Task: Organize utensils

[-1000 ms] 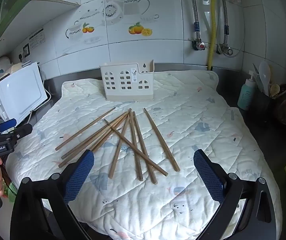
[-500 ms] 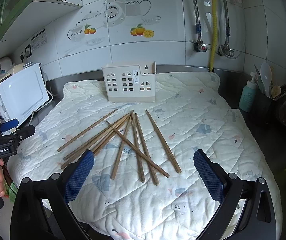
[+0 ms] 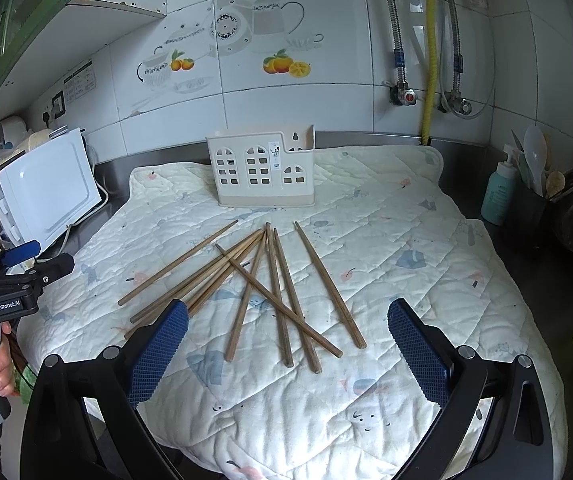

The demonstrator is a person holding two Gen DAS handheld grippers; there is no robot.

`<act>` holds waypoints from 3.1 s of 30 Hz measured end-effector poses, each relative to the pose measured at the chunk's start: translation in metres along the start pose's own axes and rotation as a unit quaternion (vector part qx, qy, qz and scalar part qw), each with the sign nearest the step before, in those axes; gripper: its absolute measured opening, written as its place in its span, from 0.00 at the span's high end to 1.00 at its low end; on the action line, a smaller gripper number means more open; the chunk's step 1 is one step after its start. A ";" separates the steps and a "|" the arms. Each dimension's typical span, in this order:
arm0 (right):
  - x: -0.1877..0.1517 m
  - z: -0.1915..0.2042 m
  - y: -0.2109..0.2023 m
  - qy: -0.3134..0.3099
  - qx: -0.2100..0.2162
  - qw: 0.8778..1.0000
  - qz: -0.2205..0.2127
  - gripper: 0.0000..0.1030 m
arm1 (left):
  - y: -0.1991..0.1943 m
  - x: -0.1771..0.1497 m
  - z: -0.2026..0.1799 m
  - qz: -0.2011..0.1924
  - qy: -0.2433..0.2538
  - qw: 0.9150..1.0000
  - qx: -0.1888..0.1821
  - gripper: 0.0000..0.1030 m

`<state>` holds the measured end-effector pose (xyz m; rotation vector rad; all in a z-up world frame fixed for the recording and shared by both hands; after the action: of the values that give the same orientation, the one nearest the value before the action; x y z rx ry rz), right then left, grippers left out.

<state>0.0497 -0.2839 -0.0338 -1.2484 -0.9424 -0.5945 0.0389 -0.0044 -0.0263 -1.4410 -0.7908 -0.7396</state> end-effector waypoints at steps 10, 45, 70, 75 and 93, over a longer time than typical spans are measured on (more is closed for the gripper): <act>0.001 0.000 -0.001 0.002 0.001 1.000 -0.003 0.06 | -0.003 0.003 -0.004 -0.007 0.003 1.000 -0.003 0.05; -0.006 -0.007 0.008 -0.005 0.014 1.000 0.000 0.07 | 0.002 0.003 -0.003 -0.026 -0.001 0.999 -0.030 0.05; -0.029 -0.019 0.082 -0.081 0.094 0.989 0.077 0.73 | 0.065 -0.053 -0.039 0.071 0.062 0.985 -0.146 0.52; -0.032 -0.023 0.093 -0.073 0.107 0.988 0.089 0.77 | 0.076 -0.057 -0.056 0.079 0.092 0.978 -0.169 0.70; -0.036 -0.022 0.107 -0.091 0.113 0.985 0.097 0.86 | 0.098 -0.071 -0.061 0.111 0.113 0.972 -0.175 0.80</act>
<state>0.1243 -0.2824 -0.1210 -1.1848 -0.9966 -0.2151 0.0826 -0.0671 -0.1381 -1.6898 -0.3255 -0.8811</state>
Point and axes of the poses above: each gripper's, at about its wrist camera, not at the fingertips, and y roughly the way its jaws point, z to its left, x to its top, the point moved 5 cm from there along y, roughly the way its jaws point, and after that the axes turned 3 degrees about -y, right-handed, at the moved point
